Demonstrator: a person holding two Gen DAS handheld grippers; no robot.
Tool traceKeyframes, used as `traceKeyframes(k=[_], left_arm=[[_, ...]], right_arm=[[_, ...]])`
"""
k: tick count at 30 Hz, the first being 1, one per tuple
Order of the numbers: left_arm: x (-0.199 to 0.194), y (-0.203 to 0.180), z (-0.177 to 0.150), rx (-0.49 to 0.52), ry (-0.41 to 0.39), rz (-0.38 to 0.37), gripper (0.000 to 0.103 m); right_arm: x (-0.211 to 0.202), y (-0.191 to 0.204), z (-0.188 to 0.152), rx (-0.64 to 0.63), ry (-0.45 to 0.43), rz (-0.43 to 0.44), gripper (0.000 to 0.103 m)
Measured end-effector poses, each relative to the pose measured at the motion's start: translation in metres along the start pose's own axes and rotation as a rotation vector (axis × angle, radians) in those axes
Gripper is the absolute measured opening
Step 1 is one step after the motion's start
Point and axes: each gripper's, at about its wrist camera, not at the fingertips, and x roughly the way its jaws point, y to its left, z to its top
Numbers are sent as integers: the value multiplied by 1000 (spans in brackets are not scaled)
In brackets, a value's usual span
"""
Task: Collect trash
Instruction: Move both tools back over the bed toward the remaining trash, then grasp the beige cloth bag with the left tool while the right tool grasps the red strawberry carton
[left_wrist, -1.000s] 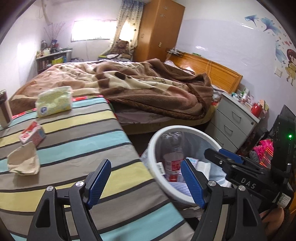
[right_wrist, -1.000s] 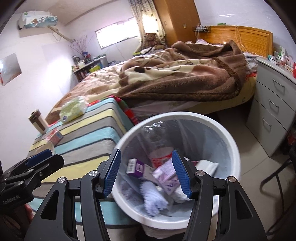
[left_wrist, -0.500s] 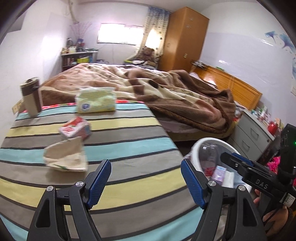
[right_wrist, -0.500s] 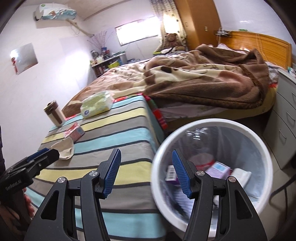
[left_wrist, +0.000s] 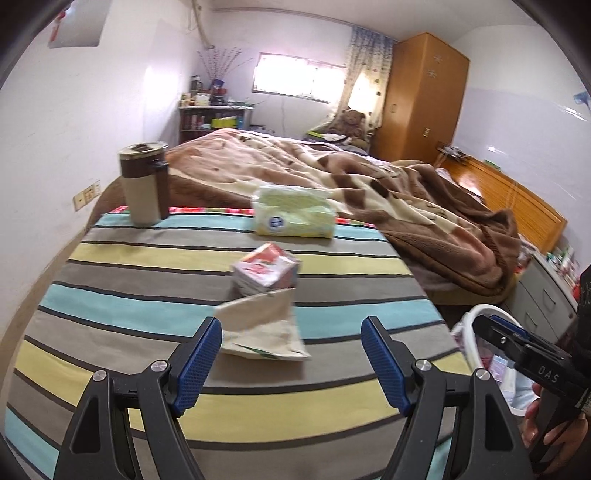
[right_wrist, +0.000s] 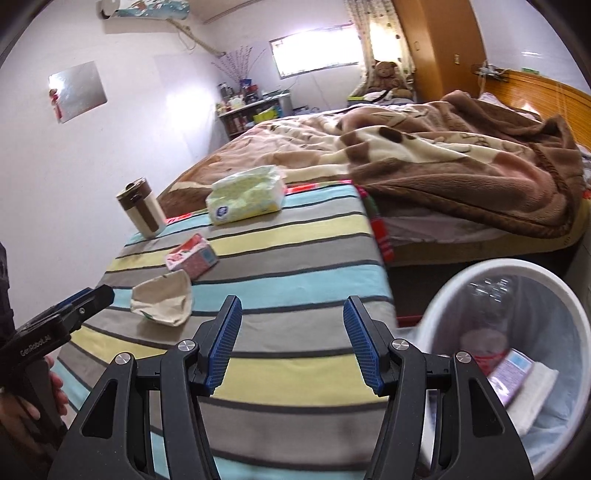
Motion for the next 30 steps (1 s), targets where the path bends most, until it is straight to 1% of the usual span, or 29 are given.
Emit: traceKeyframes(k=[3,8,13,15,16,17,19,24,28,30], left_arm=[[9,15,2,-11,18,24,78],[28,37,3,-30,51,33,78],[47,48,2,-6,87,60,78],[53,55,2,-24,94,92,78],[57,58,3,-23,92,96,78],[60,59,4,-23,100,88,78],[69,60,5,-20,129,45,78],[83,58,7,34,160,49,78],[98,55,5,48,205,9,78],[102,57,2,41,230,1,78]], right_arm=[[9,10,4,-17,10,15,59],[28,24,10,-32,34,47,59],[43,37,16,-53,52,66,59],[48,41,18,-59,58,71,59],[51,42,18,-57,64,72,59],[54,44,19,-57,68,75,59],[58,46,20,-58,74,79,59],[69,52,25,-58,82,81,59],[78,58,27,-57,93,85,59],[83,62,28,-61,101,85,59]])
